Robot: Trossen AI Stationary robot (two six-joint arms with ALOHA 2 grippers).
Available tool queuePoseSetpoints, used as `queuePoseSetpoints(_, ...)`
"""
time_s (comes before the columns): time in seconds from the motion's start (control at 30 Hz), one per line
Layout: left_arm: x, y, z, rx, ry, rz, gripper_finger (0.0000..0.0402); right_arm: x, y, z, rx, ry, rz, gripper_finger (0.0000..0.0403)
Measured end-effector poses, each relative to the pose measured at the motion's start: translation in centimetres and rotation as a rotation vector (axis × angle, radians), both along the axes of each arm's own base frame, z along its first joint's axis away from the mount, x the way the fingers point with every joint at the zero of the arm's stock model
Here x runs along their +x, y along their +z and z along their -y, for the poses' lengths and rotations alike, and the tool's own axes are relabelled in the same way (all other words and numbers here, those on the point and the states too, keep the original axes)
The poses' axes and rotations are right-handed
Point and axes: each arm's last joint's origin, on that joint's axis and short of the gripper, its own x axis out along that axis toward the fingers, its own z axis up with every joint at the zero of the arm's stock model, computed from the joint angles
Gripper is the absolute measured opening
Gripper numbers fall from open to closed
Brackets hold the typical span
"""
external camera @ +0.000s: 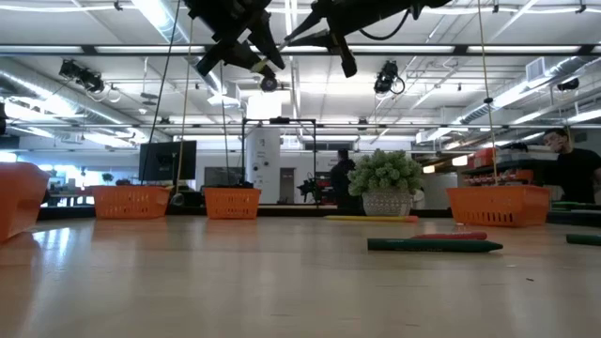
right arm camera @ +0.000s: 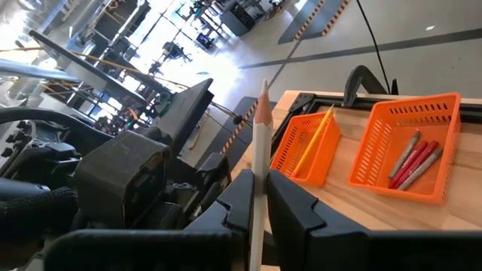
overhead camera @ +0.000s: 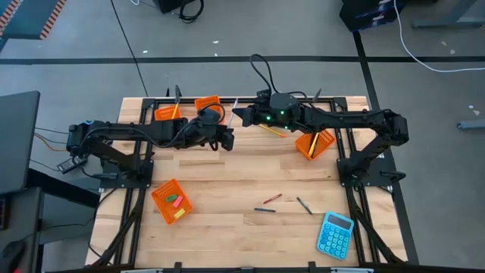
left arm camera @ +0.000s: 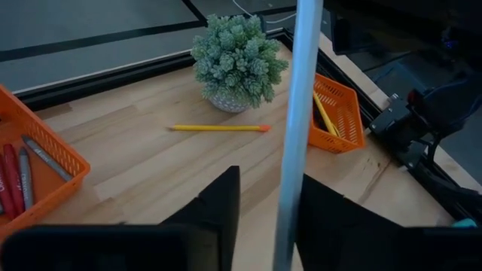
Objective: Sort crayons/erasers/pens/pencils in bins
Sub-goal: Put the white pencil into the top left orange bin
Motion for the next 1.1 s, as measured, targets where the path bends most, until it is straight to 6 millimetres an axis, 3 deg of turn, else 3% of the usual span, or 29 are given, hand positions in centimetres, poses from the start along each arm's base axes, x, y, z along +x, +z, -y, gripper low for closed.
queuePoseSetpoints(0.33, -0.04, -0.13, 0.12, -0.015, -0.039, -0.018, 0.0024, 0.02, -0.07, 0.01, 0.002, 0.003, -0.004, 0.0041)
queuePoseSetpoints(0.67, -0.08, -0.25, 0.14, -0.011, -0.064, -0.039, 0.0045, 0.03, -0.10, -0.03, 0.003, 0.011, -0.007, 0.0041)
queuePoseSetpoints(0.8, -0.06, -0.22, 0.15, -0.008, -0.068, -0.036, 0.0023, 0.02, -0.10, -0.01, 0.003, 0.011, -0.008, 0.0041)
queuePoseSetpoints(0.97, -0.06, -0.23, 0.16, -0.009, -0.070, -0.037, 0.0023, 0.02, -0.12, -0.02, 0.004, 0.011, -0.010, 0.0041)
queuePoseSetpoints(1.1, -0.18, -0.38, 0.14, -0.016, -0.062, -0.054, 0.0041, 0.00, -0.16, -0.03, 0.005, 0.012, -0.014, 0.0041)
